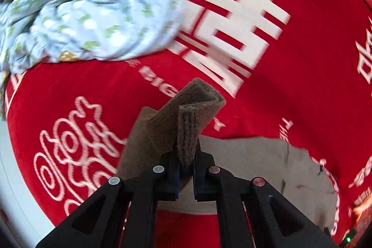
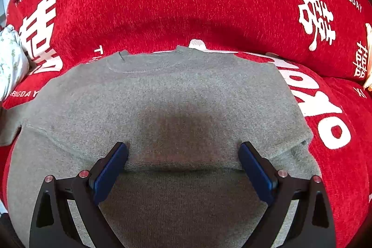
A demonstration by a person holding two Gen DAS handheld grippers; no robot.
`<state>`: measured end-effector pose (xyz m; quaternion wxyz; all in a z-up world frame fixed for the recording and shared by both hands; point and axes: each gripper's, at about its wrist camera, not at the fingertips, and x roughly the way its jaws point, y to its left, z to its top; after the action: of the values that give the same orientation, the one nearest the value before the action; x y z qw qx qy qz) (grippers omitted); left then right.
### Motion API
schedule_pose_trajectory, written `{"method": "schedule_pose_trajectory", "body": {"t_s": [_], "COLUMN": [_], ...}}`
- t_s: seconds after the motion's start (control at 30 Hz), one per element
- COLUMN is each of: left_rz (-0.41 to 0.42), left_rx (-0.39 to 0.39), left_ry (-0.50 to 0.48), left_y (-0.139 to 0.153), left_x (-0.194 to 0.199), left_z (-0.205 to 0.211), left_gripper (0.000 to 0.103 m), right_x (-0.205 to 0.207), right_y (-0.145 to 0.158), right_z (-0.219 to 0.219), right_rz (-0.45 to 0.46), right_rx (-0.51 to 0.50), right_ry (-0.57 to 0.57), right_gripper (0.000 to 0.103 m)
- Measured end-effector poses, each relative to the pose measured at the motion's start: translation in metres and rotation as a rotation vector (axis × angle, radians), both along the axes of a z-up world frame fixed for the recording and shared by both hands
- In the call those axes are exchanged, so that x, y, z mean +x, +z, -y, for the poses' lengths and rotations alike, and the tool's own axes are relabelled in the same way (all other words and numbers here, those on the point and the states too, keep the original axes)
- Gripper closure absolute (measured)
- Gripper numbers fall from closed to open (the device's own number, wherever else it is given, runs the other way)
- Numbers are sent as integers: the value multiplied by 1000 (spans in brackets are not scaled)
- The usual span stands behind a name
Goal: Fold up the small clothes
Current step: 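Lift the gripped sleeve up with the left gripper, then lay the sleeve across the sweater body and open the left gripper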
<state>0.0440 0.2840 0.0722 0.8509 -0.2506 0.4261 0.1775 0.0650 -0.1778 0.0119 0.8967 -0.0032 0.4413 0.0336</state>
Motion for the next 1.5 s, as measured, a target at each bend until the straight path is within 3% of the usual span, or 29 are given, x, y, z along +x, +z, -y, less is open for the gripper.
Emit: {"method": "schedule_pose_trajectory", "body": {"t_s": [0.6,0.83,1.07,1.27,1.5], "left_rz": [-93,-100,-93,-99,-98], "left_rx": [78,116,135,137,143], "left_ry": [-257,-301,-338,-373,-410], "left_y": [8,20,32,33,38], "left_x": [37,47,51,57,60], "left_z": [155,195,229,262,298], "left_gripper": [95,95,95,95,95], "right_x": [-2,-2,-17,-47,-64], "right_y": [3,6,9,5,5], "right_z": [13,20,16,18,45], "right_rz": [21,22,-22,-31,-35], "right_rx": [117,171,108,-47,-32], "right_ry": [5,7,33,103,95], "right_gripper": [5,5,5,5,5]}}
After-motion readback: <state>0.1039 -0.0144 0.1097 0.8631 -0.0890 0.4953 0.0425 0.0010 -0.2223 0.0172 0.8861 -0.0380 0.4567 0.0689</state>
